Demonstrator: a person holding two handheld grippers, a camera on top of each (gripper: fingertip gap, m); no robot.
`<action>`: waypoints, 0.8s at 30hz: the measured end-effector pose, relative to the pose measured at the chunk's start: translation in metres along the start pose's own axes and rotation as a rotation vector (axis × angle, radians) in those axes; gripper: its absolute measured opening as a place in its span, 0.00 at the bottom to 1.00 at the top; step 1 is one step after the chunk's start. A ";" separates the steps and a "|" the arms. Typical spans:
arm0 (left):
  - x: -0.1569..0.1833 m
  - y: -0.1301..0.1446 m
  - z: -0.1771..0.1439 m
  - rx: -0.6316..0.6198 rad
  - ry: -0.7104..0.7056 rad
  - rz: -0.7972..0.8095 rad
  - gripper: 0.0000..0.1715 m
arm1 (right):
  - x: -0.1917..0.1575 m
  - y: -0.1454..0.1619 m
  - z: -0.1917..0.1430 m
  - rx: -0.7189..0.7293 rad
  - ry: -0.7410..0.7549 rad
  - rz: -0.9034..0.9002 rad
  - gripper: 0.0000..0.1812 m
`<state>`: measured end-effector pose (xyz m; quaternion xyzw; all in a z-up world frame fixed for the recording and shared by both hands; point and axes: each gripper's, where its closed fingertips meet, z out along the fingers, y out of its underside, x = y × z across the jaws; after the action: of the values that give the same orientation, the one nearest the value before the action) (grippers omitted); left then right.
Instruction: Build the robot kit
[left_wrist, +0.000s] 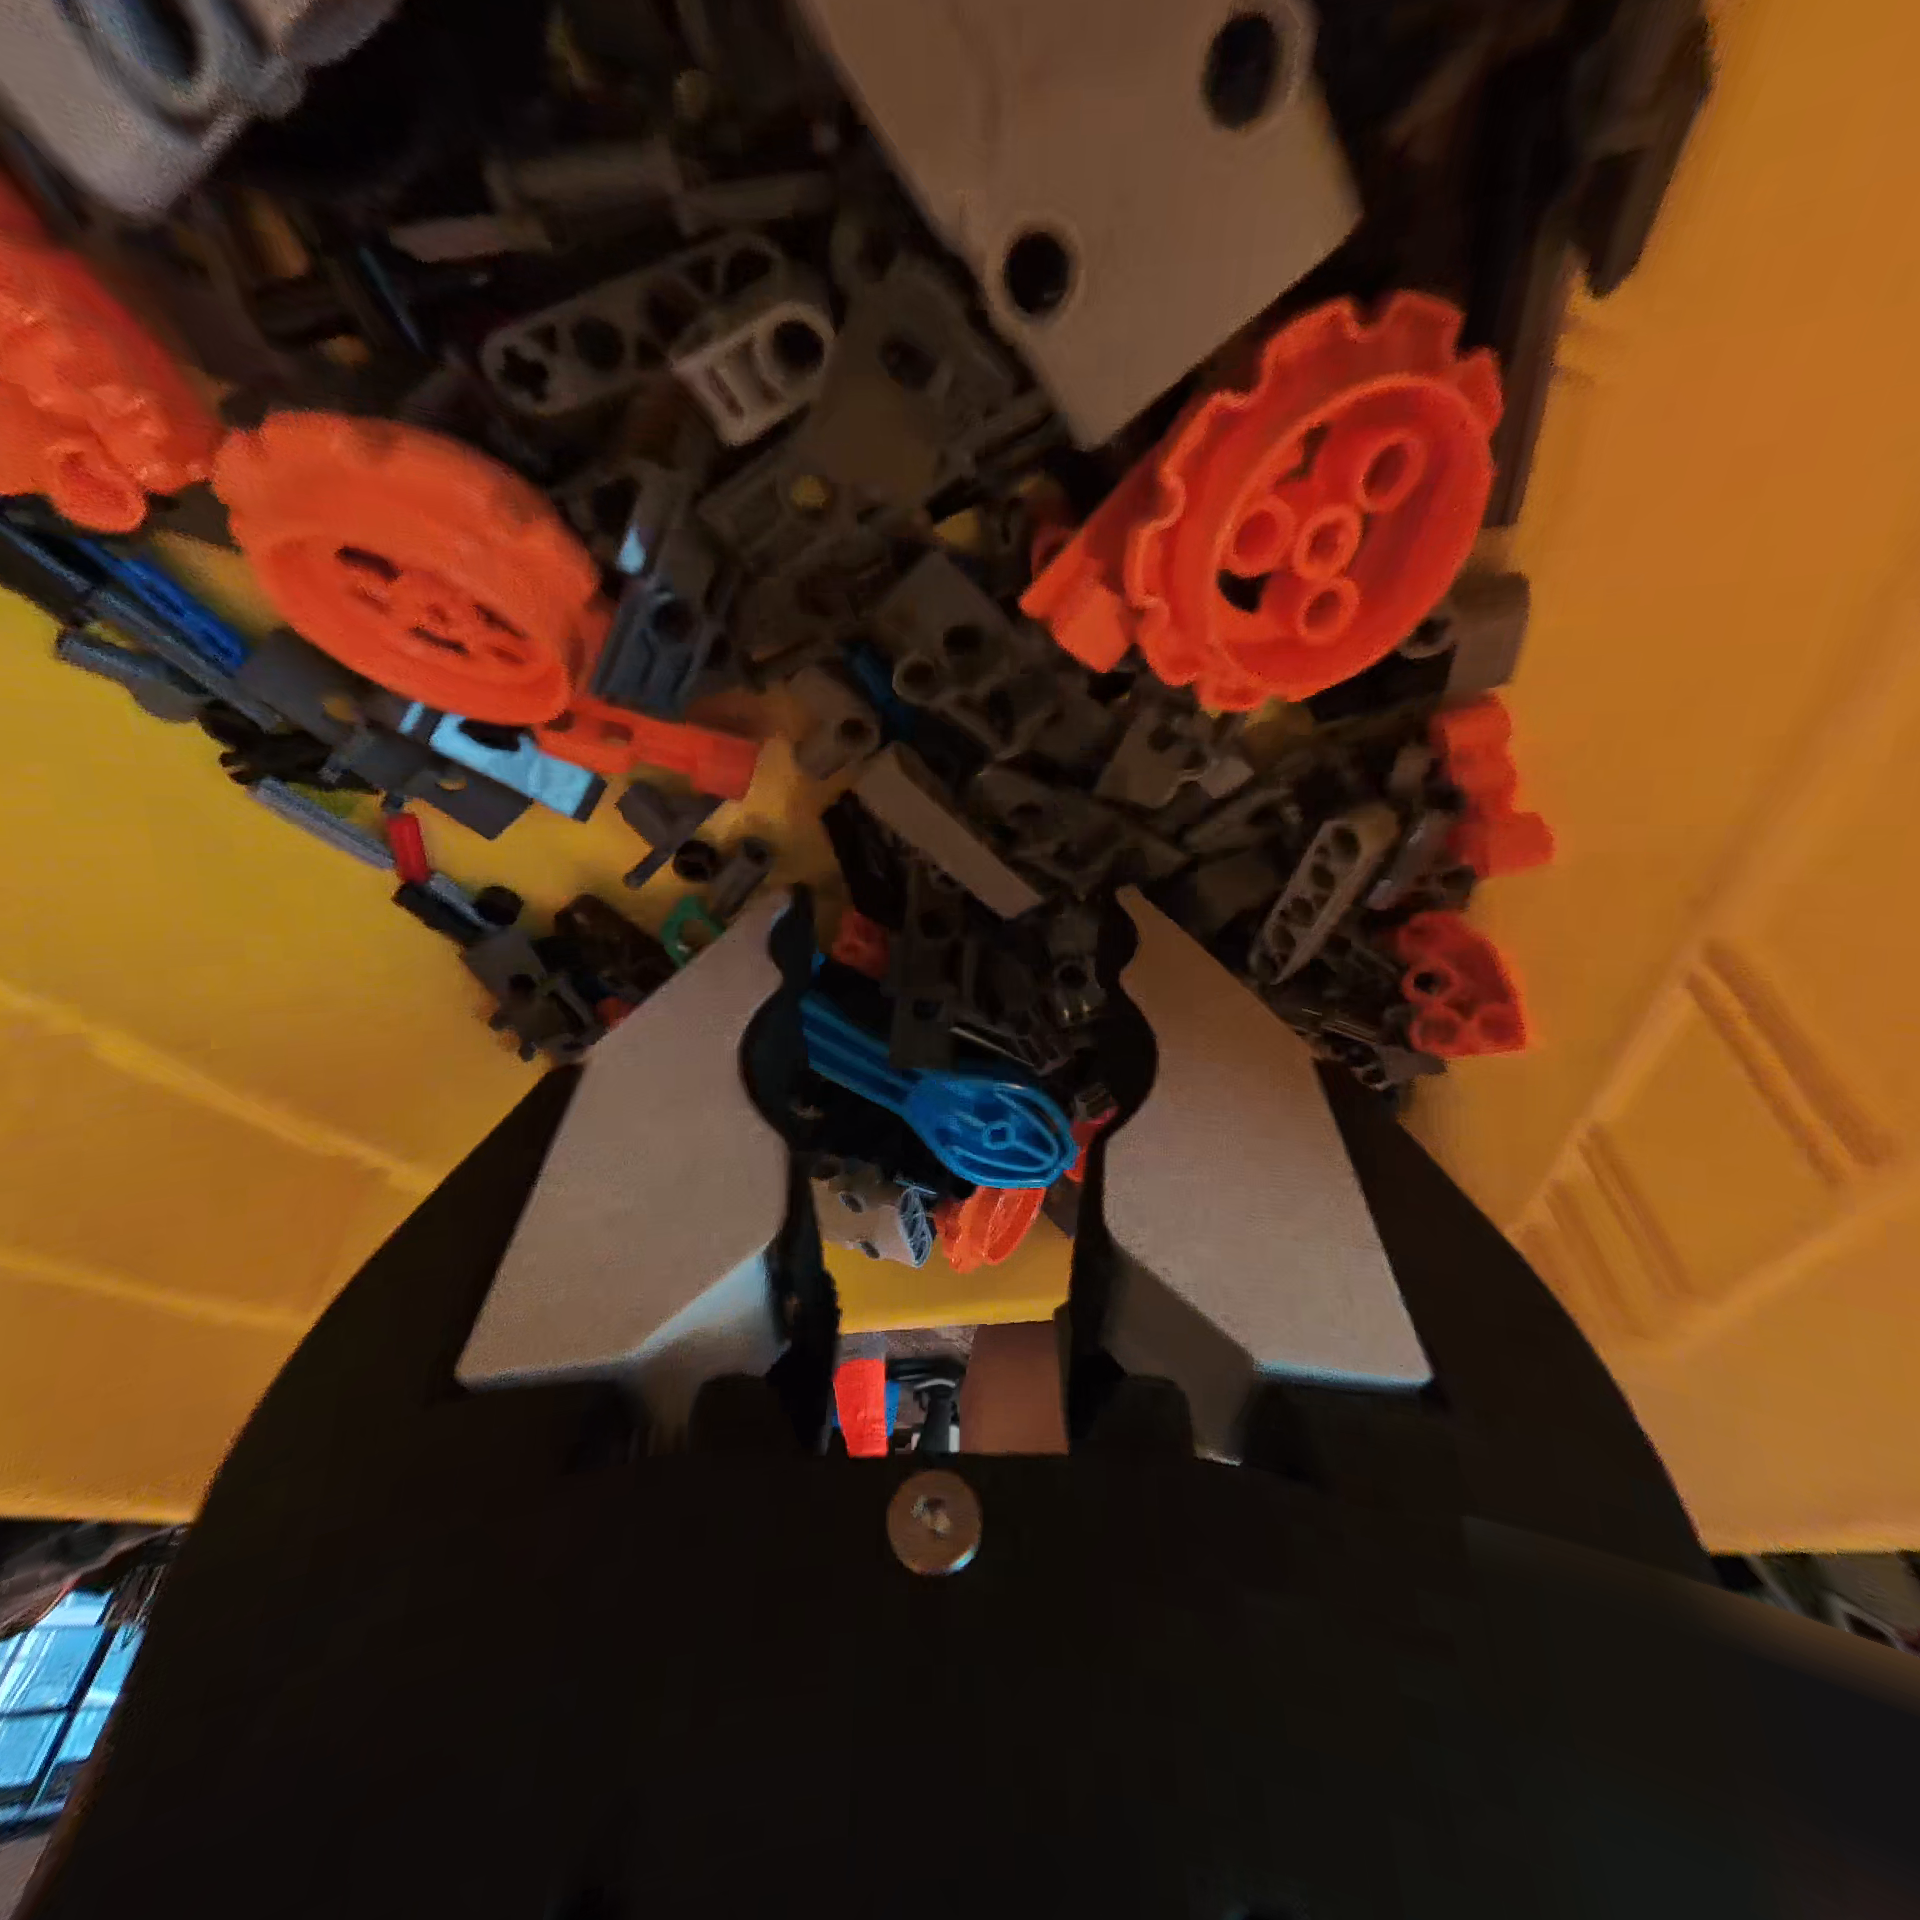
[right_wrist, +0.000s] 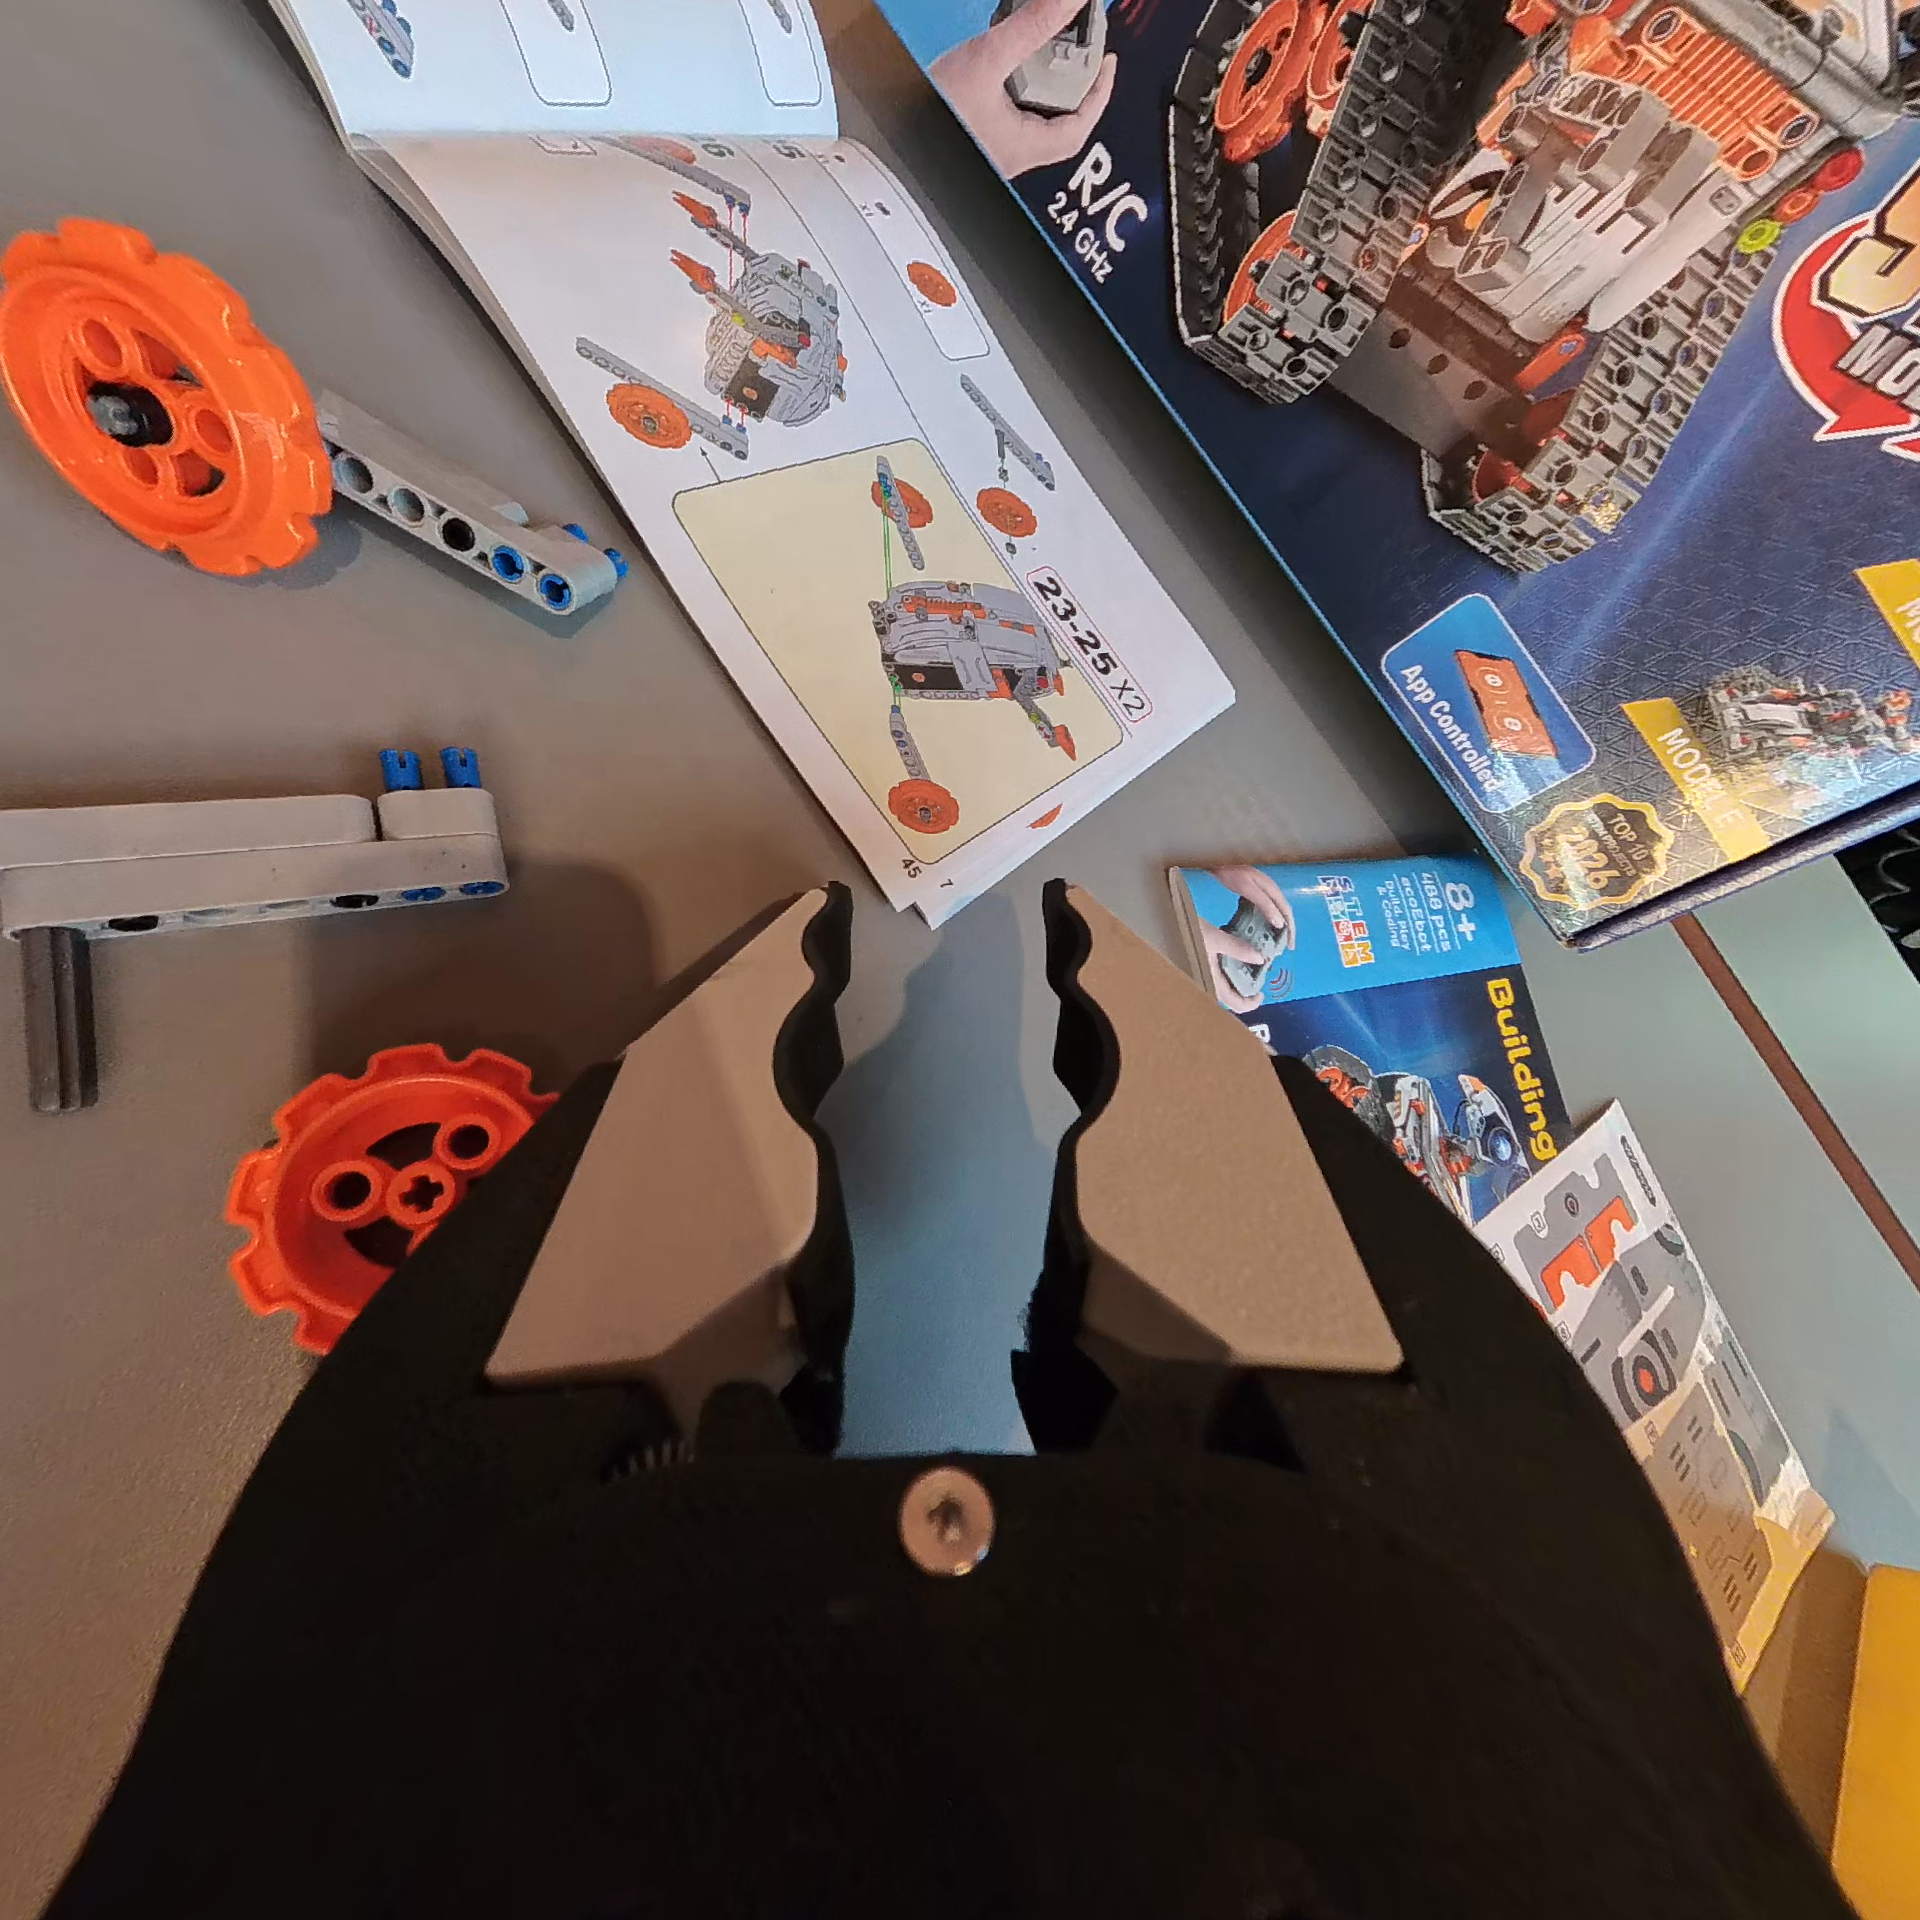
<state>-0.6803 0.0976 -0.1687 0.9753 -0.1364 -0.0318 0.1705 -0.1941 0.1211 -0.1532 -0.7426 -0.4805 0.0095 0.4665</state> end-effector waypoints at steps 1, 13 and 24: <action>0.003 -0.001 -0.001 0.003 0.002 0.017 0.27 | 0.000 0.000 0.000 0.000 -0.001 0.001 0.20; -0.026 -0.037 -0.028 0.230 -0.105 -0.016 0.11 | 0.000 0.000 0.000 0.002 -0.003 0.002 0.20; -0.035 -0.027 -0.044 0.290 -0.087 -0.101 0.24 | 0.000 0.000 0.000 0.002 -0.002 0.002 0.20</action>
<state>-0.7022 0.1453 -0.1363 0.9931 -0.0974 -0.0624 0.0201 -0.1942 0.1212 -0.1533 -0.7427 -0.4802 0.0111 0.4666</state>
